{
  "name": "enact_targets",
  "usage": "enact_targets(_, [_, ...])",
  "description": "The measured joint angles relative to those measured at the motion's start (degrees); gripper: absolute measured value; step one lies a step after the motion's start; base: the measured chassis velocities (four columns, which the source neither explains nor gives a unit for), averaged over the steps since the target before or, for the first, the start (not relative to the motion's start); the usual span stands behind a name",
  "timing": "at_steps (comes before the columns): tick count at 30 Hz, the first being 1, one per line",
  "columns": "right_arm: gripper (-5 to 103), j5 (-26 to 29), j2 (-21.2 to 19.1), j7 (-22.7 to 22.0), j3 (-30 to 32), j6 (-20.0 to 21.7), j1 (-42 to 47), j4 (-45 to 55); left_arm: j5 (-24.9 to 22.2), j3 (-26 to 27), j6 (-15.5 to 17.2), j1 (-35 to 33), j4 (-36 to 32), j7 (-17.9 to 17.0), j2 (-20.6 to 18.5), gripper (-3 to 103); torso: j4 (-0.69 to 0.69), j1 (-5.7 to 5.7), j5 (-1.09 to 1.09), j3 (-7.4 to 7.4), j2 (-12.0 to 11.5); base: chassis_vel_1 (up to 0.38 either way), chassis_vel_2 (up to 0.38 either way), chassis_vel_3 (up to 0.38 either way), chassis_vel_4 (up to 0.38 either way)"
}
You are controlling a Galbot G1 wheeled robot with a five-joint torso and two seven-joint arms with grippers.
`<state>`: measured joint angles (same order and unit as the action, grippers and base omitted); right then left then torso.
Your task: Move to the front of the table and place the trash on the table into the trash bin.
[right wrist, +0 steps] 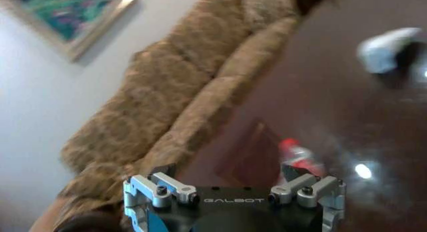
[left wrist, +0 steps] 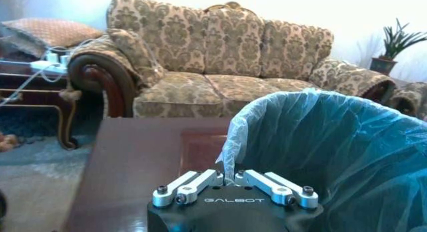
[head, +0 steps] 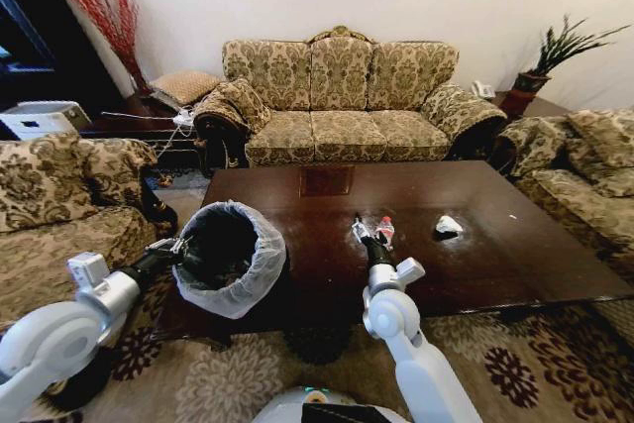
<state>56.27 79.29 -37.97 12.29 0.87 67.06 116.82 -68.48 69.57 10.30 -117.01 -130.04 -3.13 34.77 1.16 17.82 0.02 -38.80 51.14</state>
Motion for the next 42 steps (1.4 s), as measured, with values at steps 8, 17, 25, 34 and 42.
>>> enact_targets(8, [100, 6.2, 0.4, -8.8, 1.4, 4.6, -5.3, -5.5, 0.2, 0.0, 0.0, -0.2, -0.6, 0.1, -0.1, 3, -0.02, 0.01, 0.07, -0.01, 0.0, -0.201, -0.191, 0.159, 0.168])
enact_targets(17, [100, 8.0, -0.3, -7.5, -1.4, 14.6, -12.6, -15.0, 1.4, -1.0, -0.1, 0.0, -0.6, 0.0, 0.4, 3, 0.05, 0.01, -0.04, 0.00, 0.0, 0.018, 0.022, -0.010, -0.003])
enact_targets(25, [102, 9.4, 2.8, -10.6, -3.2, 15.6, -18.6, -22.0, 2.0, -1.5, -0.9, 0.4, 0.4, 0.5, 0.6, 3, -0.01, 0.01, -0.02, -0.01, 0.0, 0.006, 0.002, 0.001, -0.001])
enact_targets(34, [73, 10.1, 2.8, -8.7, -3.4, 14.8, -18.9, -25.4, 2.5, -2.3, -1.1, 1.1, 1.3, 0.9, 0.2, 3, 0.01, 0.00, -0.02, 0.00, 0.0, 0.000, 0.000, 0.000, 0.000])
enact_targets(42, [52, 10.6, 2.1, -7.8, -3.1, 14.4, -19.2, -26.4, 2.7, -2.9, -1.2, 1.7, 1.8, 1.0, 0.0, 3, 0.00, 0.00, -0.02, 0.01, 0.0, 0.000, 0.000, 0.000, 0.000])
